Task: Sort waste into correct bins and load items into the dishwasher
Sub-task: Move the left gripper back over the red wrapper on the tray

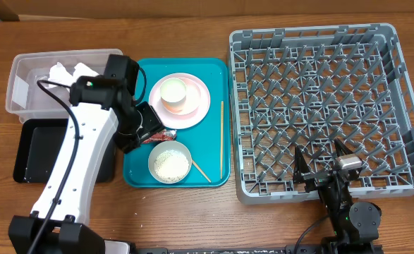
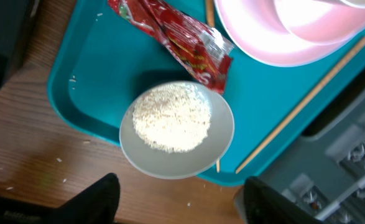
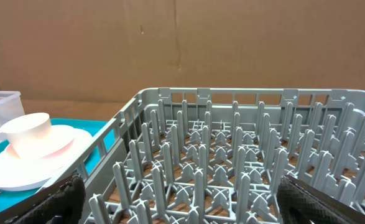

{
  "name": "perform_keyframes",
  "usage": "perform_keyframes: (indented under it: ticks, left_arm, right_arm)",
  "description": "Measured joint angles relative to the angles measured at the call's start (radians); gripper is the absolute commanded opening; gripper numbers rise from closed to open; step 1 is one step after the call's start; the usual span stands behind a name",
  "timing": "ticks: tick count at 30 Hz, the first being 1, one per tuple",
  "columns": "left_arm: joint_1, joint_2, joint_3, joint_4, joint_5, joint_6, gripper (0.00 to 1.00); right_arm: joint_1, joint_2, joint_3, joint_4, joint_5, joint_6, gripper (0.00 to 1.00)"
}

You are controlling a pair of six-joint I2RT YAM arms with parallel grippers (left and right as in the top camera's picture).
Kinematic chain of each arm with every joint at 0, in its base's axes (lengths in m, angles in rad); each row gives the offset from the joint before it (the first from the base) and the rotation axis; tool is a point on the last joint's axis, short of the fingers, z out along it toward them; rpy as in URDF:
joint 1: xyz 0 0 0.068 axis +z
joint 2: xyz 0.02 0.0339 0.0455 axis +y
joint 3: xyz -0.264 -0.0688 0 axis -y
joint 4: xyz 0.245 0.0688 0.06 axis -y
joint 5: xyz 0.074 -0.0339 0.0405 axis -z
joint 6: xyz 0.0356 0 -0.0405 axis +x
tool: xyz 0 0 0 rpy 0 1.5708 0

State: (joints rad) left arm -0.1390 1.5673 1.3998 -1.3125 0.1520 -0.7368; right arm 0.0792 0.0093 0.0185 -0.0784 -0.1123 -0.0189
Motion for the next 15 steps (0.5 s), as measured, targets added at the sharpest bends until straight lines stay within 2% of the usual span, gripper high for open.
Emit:
perform_keyframes:
  ticks: [4, 12, 15]
  left_arm:
    - [0.0, 0.004, -0.077, 0.093, -0.008, -0.069, 0.64]
    - [0.002, 0.008, -0.211, 0.291, -0.018, -0.219, 0.46]
    - [0.013, 0.009, -0.258, 0.343, -0.027, -0.269, 0.47]
  right_arm:
    - [0.0, 0.0, 0.0, 0.0, 0.0, 0.0, 1.0]
    - [0.0, 0.0, 0.0, 0.0, 0.0, 0.0, 1.0]
    - [0.0, 0.0, 0.0, -0.001, 0.0, -0.001, 1.0]
